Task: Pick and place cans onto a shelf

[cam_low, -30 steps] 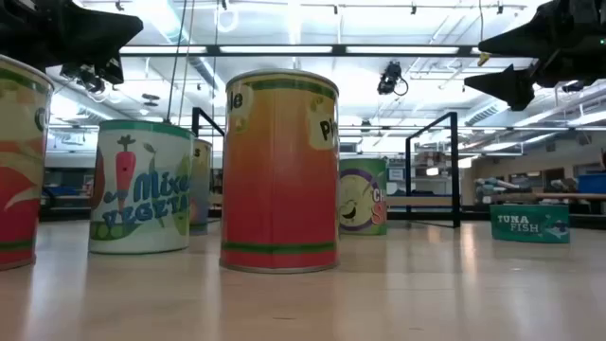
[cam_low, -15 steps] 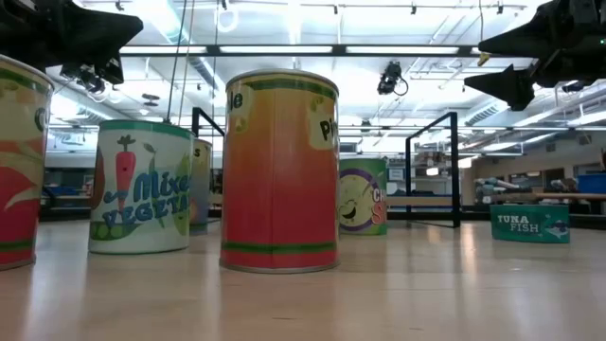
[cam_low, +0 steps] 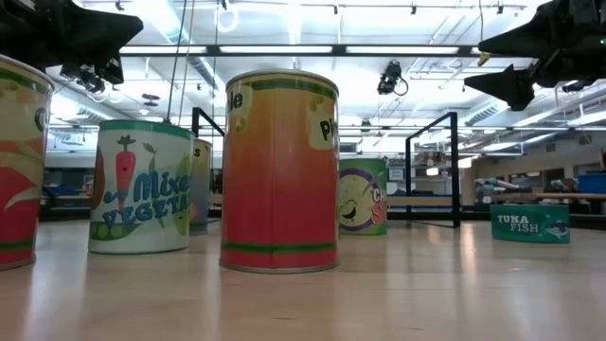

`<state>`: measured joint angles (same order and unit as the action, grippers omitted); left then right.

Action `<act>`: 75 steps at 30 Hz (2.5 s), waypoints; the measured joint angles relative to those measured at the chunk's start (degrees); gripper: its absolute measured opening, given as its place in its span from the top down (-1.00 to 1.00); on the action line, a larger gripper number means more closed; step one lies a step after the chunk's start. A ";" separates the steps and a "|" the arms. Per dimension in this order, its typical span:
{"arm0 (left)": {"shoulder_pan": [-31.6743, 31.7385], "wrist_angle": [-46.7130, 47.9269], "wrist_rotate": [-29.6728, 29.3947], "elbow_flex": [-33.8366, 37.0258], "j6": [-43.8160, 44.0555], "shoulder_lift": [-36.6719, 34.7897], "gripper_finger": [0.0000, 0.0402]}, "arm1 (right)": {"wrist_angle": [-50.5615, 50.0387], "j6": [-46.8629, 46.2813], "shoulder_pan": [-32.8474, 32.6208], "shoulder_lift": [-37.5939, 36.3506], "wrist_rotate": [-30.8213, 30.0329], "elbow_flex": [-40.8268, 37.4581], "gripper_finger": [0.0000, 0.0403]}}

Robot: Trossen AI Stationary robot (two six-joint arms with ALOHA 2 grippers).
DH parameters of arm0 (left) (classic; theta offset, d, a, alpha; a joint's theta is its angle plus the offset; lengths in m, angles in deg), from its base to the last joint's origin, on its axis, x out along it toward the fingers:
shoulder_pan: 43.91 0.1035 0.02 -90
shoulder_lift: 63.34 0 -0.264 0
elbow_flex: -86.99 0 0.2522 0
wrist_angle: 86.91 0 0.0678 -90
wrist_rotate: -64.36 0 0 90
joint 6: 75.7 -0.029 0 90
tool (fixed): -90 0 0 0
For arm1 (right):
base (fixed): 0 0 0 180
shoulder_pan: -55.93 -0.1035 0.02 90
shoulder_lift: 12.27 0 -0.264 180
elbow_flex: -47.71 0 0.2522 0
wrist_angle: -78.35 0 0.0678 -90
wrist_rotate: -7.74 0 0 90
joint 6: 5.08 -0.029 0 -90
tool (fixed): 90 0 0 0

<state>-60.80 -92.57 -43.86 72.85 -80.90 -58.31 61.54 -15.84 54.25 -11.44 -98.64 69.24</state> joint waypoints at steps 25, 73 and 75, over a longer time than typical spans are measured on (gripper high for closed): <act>0.04 0.23 0.22 -0.02 20.83 0.00 0.88 | -0.01 0.00 0.01 -0.01 0.00 0.01 -0.85; -0.04 47.25 1.01 -26.82 24.64 36.42 -0.52 | 13.42 1.78 -0.01 0.26 2.98 0.11 -0.85; -0.04 49.20 1.04 -29.01 26.63 39.28 -0.53 | 13.38 2.72 -0.01 1.22 2.99 0.39 -0.85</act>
<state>-60.84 -43.37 -42.82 43.84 -54.27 -19.02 74.91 -13.12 54.23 -10.22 -95.65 69.63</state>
